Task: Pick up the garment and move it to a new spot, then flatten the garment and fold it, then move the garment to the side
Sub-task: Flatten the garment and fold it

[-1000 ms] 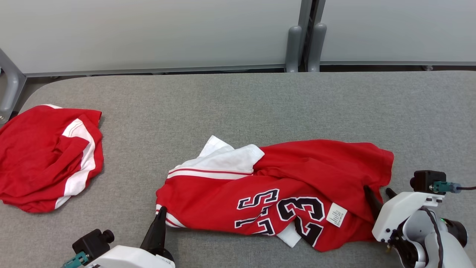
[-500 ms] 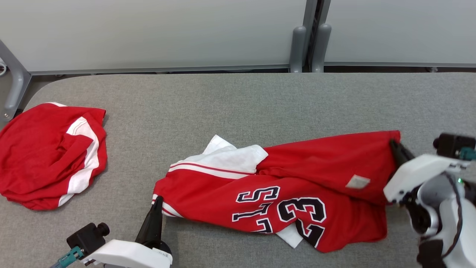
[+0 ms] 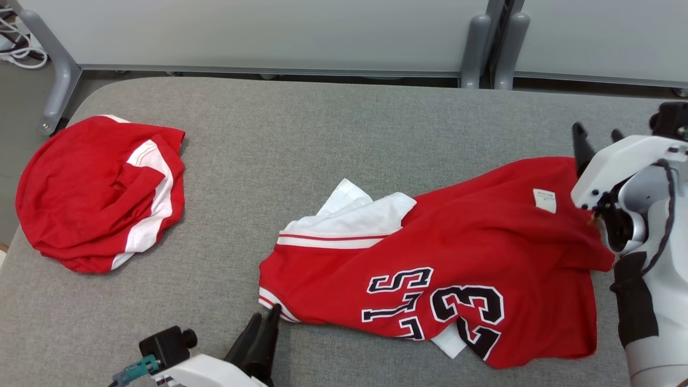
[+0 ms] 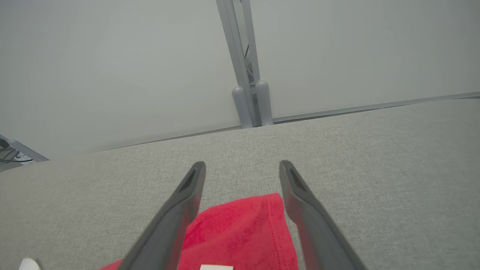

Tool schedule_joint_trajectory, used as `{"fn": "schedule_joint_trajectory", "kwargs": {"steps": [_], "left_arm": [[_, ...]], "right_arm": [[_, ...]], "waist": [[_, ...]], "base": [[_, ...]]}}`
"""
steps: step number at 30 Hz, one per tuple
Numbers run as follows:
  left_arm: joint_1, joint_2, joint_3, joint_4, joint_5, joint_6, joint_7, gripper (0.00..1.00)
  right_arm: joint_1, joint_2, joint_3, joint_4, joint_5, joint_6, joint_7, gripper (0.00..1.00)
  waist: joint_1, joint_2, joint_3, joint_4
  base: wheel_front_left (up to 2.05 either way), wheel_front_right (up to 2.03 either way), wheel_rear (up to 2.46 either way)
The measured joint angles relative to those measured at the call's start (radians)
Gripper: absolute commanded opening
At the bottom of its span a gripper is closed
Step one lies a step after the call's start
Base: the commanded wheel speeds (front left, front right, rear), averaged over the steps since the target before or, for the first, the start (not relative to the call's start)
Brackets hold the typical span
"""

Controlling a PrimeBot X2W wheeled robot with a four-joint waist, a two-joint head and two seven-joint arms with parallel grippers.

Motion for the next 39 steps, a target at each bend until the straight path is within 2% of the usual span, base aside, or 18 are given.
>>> {"fn": "schedule_joint_trajectory", "kwargs": {"steps": [5, 9, 12, 15, 19, 20, 25, 29, 33, 36, 39], "left_arm": [[0.064, 0.035, -0.031, -0.021, -0.039, 0.007, 0.1, 1.0], [0.109, 0.101, 0.024, -0.11, -0.037, 0.053, 0.083, 1.0], [0.111, 0.137, 0.086, -0.187, -0.017, 0.087, 0.035, 1.0], [0.081, 0.168, 0.109, -0.236, 0.024, 0.114, 0.019, 1.0], [-0.045, 0.227, 0.051, -0.207, 0.146, 0.141, 0.062, 1.0], [-0.045, 0.227, 0.051, -0.207, 0.146, 0.141, 0.062, 1.0], [-0.257, 0.249, -0.088, -0.048, 0.301, 0.137, 0.176, 1.0], [-0.412, 0.234, -0.191, 0.118, 0.405, 0.133, 0.275, 1.0], [-0.53, 0.188, -0.246, 0.263, 0.451, 0.129, 0.349, 1.0], [-0.587, 0.176, -0.26, 0.351, 0.462, 0.13, 0.399, 1.0], [-0.638, 0.173, -0.267, 0.401, 0.462, 0.1, 0.422, 1.0]], "right_arm": [[0.058, -0.006, -0.028, 0.01, -0.078, 0.0, 0.084, 1.0], [0.132, -0.006, -0.03, -0.104, -0.095, 0.0, 0.077, 1.0], [0.209, -0.006, -0.009, -0.208, -0.067, 0.0, 0.065, 1.0], [0.296, -0.004, 0.047, -0.296, 0.002, 0.0, 0.056, 1.0], [0.387, -0.003, 0.109, -0.387, 0.077, 0.0, 0.039, 1.0], [0.387, -0.003, 0.109, -0.387, 0.077, 0.0, 0.039, 1.0], [0.428, -0.002, 0.18, -0.435, 0.125, 0.0, 0.026, 1.0], [0.428, -0.002, 0.216, -0.447, 0.156, 0.0, 0.025, 1.0], [0.426, -0.002, 0.24, -0.454, 0.184, 0.0, 0.024, 1.0], [0.42, -0.002, 0.252, -0.461, 0.185, 0.0, 0.023, 1.0], [0.412, -0.001, 0.256, -0.465, 0.178, 0.0, 0.023, 1.0]], "waist": [[0.0, 0.0, -0.023, -0.008], [0.0, 0.0, -0.045, -0.037], [0.0, 0.0, -0.062, -0.062], [-0.0001, 0.0, -0.078, -0.091], [0.0, 0.0, -0.088, -0.128], [0.0, 0.0, -0.088, -0.128], [0.0, 0.0, -0.079, -0.177], [0.0, 0.0, -0.048, -0.206], [0.0, 0.0, -0.006, -0.231], [0.0, 0.0, 0.02, -0.252], [0.0, 0.0, 0.041, -0.271]], "base": [[0.0, 0.0, 0.0], [0.0, 0.0, 0.0], [0.0, 0.0, 0.0], [0.0, 0.0, 0.0], [0.0, 0.0, 0.0], [0.0, 0.0, 0.0], [0.0, 0.0, 0.0], [0.0, 0.0, 0.0], [0.0, 0.0, 0.0], [0.0, 0.0, 0.0], [0.0, 0.0, 0.0]]}}
